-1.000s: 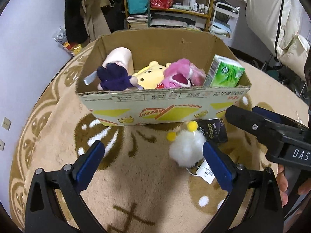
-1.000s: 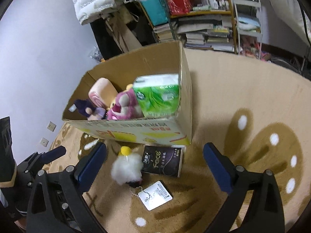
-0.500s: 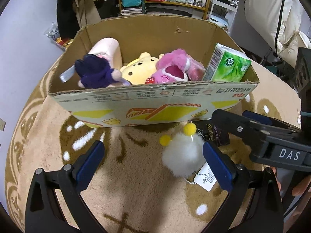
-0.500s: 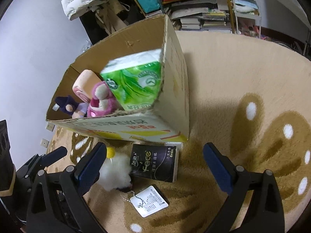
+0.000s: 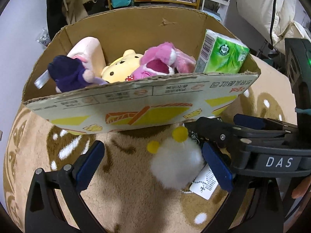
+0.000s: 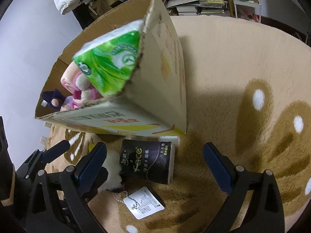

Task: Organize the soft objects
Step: 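Move both tools down toward the white pom-pom and black tissue pack, then grasp the white pom-pom keychain with the left gripper while the right grasps the black Face tissue pack, then lift the pom-pom and black tissue pack and carry them over the box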

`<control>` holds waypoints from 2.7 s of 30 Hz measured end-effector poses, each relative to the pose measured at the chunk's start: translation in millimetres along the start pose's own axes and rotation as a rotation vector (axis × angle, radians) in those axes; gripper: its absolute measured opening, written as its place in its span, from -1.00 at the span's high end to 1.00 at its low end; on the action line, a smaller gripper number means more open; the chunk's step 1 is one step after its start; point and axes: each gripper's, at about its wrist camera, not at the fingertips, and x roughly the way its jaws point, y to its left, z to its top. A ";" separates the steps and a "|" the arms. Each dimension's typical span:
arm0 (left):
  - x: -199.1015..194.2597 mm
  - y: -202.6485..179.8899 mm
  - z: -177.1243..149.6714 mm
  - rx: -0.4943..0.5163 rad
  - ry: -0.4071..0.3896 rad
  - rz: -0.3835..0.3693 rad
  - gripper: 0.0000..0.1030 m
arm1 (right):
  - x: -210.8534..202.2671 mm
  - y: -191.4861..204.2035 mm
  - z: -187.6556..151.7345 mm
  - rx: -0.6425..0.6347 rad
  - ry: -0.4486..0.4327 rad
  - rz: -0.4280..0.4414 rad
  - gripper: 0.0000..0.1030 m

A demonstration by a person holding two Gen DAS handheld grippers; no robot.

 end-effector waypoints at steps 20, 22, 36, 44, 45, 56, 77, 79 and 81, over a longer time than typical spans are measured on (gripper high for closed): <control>35.2 -15.3 -5.4 0.026 0.077 0.000 -0.86 | 20.5 7.5 -4.1 -0.004 0.023 -0.063 -1.00; 36.8 -15.0 -5.3 0.024 0.082 -0.017 -0.75 | 22.0 8.7 -5.1 -0.007 0.022 -0.069 -1.00; 33.5 -31.9 -28.0 0.020 0.086 -0.138 0.21 | 22.3 13.7 -12.7 0.049 0.061 -0.062 -0.90; 23.2 -42.2 -32.4 0.026 0.086 -0.105 0.35 | 27.9 23.2 -16.8 0.004 0.060 -0.094 -0.22; 18.0 -38.1 -30.4 0.025 0.086 -0.102 0.35 | 27.1 23.2 -16.9 0.007 0.059 -0.079 -0.16; -20.2 -40.3 -36.6 0.025 0.025 -0.029 0.35 | -15.5 23.8 -21.2 0.000 -0.037 -0.044 0.52; -140.1 -12.8 -22.7 -0.013 -0.420 0.152 0.36 | -132.3 61.9 -25.7 -0.136 -0.350 -0.025 0.55; -147.1 -9.9 -14.8 -0.021 -0.463 0.154 0.36 | -138.7 66.7 -24.2 -0.148 -0.383 -0.026 0.55; -152.1 -6.1 -6.8 -0.028 -0.496 0.151 0.36 | -144.2 69.3 -21.9 -0.157 -0.417 -0.022 0.55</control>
